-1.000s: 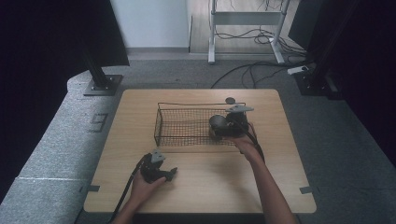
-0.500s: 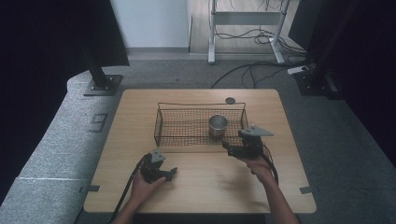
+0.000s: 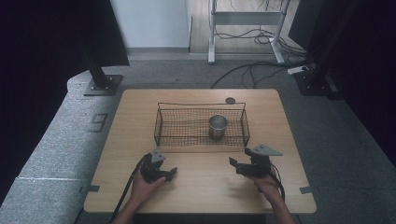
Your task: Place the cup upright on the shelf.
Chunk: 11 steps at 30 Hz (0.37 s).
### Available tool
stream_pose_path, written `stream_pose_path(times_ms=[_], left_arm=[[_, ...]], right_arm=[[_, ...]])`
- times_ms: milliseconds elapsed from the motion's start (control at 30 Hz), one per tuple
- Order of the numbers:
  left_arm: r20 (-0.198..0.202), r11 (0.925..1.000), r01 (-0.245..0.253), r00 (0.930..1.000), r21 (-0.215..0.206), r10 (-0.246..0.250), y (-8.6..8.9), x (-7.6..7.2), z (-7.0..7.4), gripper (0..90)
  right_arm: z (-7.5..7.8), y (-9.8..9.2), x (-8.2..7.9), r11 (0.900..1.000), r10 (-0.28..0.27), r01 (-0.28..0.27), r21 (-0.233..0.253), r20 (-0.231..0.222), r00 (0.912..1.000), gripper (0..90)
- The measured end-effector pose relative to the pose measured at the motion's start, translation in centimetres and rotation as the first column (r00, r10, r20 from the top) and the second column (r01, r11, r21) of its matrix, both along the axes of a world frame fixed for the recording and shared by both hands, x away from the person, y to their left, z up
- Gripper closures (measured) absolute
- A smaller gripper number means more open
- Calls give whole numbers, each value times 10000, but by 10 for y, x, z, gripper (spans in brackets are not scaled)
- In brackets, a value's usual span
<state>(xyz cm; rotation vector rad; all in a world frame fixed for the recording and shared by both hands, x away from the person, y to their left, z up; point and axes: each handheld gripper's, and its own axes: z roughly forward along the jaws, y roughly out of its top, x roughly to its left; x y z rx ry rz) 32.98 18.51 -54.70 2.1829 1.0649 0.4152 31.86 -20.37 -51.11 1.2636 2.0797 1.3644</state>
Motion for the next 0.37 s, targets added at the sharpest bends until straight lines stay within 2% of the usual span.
stream_pose_path(times_ms=[167, 233, 367], left_arm=[[0, 10000, 6, 10000, -7, -6, 0, 0, 0, 147], [-2, 10000, 2, 10000, -1, -2, 0, 0, 0, 147], [-1, 10000, 0, 10000, -3, 0, 0, 0, 0, 147]], right_arm=[[-2, -1, 0, 10000, -53, 53, 17, 7, 10000, 173], [-4, -1, 0, 9999, -110, 110, -129, -49, 9999, 171], [-12, -4, 1, 9962, -381, 369, -786, -145, 9992, 162]])
